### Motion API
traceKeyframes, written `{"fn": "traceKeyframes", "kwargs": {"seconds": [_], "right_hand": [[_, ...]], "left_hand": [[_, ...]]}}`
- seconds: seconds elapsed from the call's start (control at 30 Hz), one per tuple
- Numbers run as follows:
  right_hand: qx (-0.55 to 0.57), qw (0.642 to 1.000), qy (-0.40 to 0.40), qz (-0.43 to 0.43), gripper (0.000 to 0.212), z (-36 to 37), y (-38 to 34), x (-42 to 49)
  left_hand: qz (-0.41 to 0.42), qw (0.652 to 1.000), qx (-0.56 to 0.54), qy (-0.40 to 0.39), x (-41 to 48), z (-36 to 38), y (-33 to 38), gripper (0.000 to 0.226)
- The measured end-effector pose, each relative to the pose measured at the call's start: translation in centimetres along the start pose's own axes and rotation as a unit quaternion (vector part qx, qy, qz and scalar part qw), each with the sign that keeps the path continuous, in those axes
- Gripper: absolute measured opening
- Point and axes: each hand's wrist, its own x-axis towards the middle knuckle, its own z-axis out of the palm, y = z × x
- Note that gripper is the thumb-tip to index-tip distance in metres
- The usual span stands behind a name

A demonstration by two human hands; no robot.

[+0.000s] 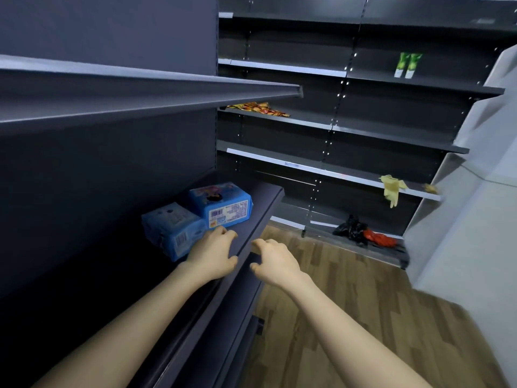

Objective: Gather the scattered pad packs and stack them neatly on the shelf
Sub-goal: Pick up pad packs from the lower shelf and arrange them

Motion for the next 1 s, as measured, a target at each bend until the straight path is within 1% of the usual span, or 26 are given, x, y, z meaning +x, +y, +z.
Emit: {"fn": "traceKeyframes", "kwargs": {"seconds": [0.17, 0.3, 0.4, 0.5, 0.6, 0.77, 0.9, 1.0], "right_hand": [[0.006, 1.000, 0.002, -0.017, 0.055, -0.4, 0.6, 3.3], [0.001, 0.999, 0.003, -0.047, 0.050, -1.1, 1.2, 6.4], [-0.001, 0.997, 0.004, -0.075, 0.050, -1.8, 1.6, 8.8], [0.002, 0.995, 0.011, -0.099, 0.053, -2.7, 2.1, 11.1], [0.020, 0.992, 0.023, -0.123, 0.050, -3.3, 2.9, 13.4], [0.031, 0.987, 0.004, -0.159, 0.054, -3.2, 4.2, 15.8], [0.040, 0.982, -0.014, -0.185, 0.060, -3.4, 4.7, 17.5], [0.076, 0.978, -0.038, -0.190, 0.066, -3.3, 4.8, 18.6]], "left_hand": [[-0.018, 1.000, 0.004, 0.015, 2.9, -0.1, -0.4, 0.057], [-0.039, 0.998, 0.008, 0.042, 5.0, -0.2, -0.2, 0.054], [-0.071, 0.995, -0.006, 0.073, 6.8, -0.4, -0.2, 0.051], [-0.111, 0.989, 0.010, 0.096, 8.4, -0.7, -0.1, 0.049], [-0.152, 0.982, 0.029, 0.107, 9.7, -0.8, -0.1, 0.055], [-0.244, 0.964, 0.017, 0.101, 11.1, 0.1, -0.1, 0.064], [-0.308, 0.946, -0.027, 0.094, 11.9, 0.7, -0.2, 0.077], [-0.353, 0.928, -0.049, 0.104, 12.4, 0.9, -0.3, 0.084]]}}
